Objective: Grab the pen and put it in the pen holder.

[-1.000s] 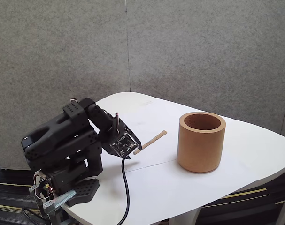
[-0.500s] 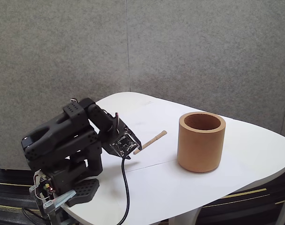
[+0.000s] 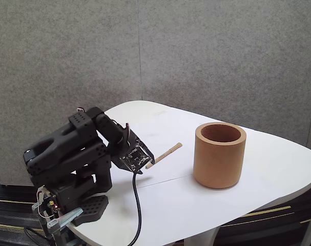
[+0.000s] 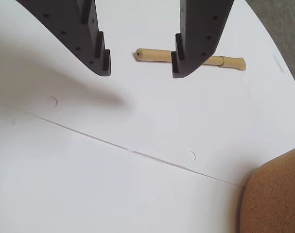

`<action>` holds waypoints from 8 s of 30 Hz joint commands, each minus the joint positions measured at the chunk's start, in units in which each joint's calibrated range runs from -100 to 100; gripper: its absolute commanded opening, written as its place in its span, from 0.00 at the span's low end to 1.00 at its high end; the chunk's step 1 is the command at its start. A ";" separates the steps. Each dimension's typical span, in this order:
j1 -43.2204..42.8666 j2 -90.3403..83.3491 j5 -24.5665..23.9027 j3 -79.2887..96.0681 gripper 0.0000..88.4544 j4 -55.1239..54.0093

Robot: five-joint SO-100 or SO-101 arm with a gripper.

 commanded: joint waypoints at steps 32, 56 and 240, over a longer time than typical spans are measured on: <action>0.30 -0.25 -0.15 -0.18 0.19 0.00; 0.23 1.14 -0.15 -8.57 0.19 -2.54; 10.91 52.29 52.91 -44.13 0.00 -81.95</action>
